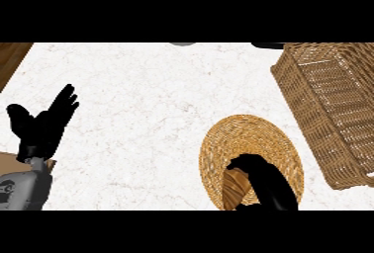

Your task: Pick the croissant from the placemat and place it in the basket

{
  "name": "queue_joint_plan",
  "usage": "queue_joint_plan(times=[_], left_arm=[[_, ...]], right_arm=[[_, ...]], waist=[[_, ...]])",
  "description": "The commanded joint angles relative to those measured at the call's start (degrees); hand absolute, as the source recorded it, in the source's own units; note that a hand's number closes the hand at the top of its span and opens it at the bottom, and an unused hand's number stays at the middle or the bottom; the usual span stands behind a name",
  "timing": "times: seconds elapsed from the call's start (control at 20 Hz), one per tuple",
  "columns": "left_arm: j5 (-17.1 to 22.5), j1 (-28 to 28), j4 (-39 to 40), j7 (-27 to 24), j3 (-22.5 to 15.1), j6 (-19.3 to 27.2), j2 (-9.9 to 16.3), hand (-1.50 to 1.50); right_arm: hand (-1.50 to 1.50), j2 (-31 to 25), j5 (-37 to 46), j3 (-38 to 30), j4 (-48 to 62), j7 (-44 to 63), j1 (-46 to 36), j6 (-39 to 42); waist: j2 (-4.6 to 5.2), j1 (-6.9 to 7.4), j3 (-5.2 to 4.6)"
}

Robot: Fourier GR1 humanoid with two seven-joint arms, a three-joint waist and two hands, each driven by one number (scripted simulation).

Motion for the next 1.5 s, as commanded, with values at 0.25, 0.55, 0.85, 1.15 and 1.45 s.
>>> queue_joint_plan(times=[0.25, 0.55, 0.85, 1.15, 1.45], left_arm=[[0.8, 0.9, 0.3, -1.4, 1.9, -2.4, 0.3, 0.0], [0.0, -1.8, -1.0, 1.0, 0.1, -1.4, -0.3, 0.0], [-0.9, -3.4, -1.7, 0.8, -2.6, -1.7, -2.0, 0.0], [-1.2, -5.9, 0.0, 2.0, -3.5, -2.4, -2.0, 0.0], [-1.3, -5.8, -0.2, 2.3, -3.7, -2.2, -2.4, 0.0]], right_arm=[[1.5, 2.1, 3.9, 3.0, 3.6, 1.3, -1.9, 1.3], [1.5, 7.8, 1.2, -13.1, 10.7, 28.4, -17.4, -8.8], [1.5, 7.9, 2.0, -20.5, 19.3, 46.5, -31.7, -15.9], [1.5, 7.9, 6.6, -22.0, 24.9, 52.3, -47.0, -33.0], [1.5, 7.9, 18.7, -25.3, 35.4, 54.0, -59.6, -41.5]], waist=[[0.37, 0.06, 0.29], [1.97, 2.78, 0.28], [2.71, 6.87, 0.35], [2.73, 8.34, 0.35], [2.55, 8.7, 0.11]])
